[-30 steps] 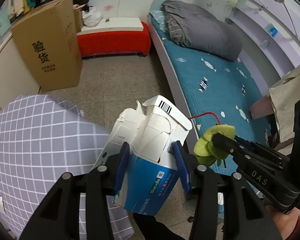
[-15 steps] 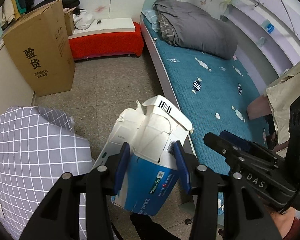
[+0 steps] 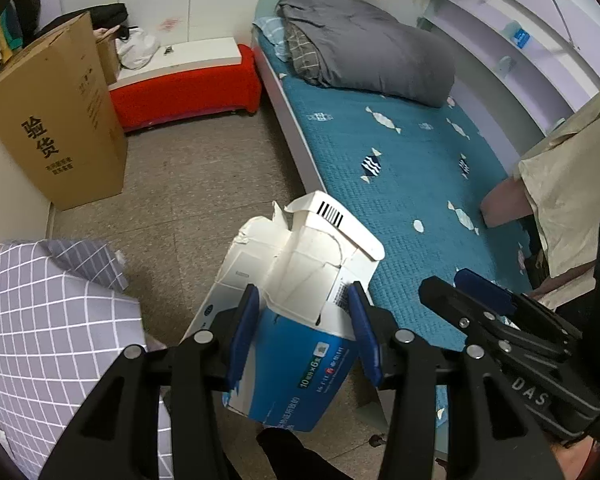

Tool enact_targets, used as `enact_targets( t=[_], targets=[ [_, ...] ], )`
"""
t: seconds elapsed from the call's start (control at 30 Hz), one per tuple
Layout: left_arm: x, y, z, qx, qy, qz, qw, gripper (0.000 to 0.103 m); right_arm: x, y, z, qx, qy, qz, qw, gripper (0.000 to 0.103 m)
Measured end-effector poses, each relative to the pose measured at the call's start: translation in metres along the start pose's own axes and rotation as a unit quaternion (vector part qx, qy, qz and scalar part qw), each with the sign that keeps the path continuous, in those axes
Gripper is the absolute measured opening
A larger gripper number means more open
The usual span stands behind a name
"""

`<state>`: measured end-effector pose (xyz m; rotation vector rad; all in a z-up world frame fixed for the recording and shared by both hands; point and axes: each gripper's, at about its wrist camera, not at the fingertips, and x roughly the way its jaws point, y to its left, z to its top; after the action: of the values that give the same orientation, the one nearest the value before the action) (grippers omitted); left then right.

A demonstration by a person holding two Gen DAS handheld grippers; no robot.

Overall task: Collect trash
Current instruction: 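Open the right gripper over the wastebasket, then open the left gripper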

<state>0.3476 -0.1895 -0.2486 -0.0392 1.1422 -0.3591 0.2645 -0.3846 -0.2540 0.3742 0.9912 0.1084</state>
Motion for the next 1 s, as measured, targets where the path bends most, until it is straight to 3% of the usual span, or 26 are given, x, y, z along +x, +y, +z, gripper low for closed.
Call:
enact_targets(
  t=[0.33, 0.37, 0.43, 0.53, 1.0],
  targets=[
    [0.011, -0.018, 0.012, 0.014, -0.005, -0.011, 0.9998, 0.050, -0.013, -0.015, 0.004, 0.015, -0.023, -0.016, 0.999, 0.060],
    [0.012, -0.019, 0.012, 0.013, -0.005, -0.010, 0.9999, 0.052, -0.013, -0.016, 0.004, 0.017, -0.024, -0.017, 0.999, 0.060],
    [0.013, -0.019, 0.012, 0.011, -0.006, -0.009, 0.9999, 0.065, -0.014, -0.019, 0.004, 0.021, -0.025, -0.018, 0.999, 0.060],
    [0.012, -0.020, 0.011, 0.010, -0.008, -0.006, 0.9999, 0.069, -0.014, -0.020, 0.006, 0.023, -0.024, -0.019, 0.999, 0.061],
    [-0.011, 0.000, -0.008, -0.008, -0.027, 0.019, 0.9994, 0.071, -0.013, 0.002, -0.008, 0.002, -0.015, -0.005, 1.000, 0.061]
  ],
)
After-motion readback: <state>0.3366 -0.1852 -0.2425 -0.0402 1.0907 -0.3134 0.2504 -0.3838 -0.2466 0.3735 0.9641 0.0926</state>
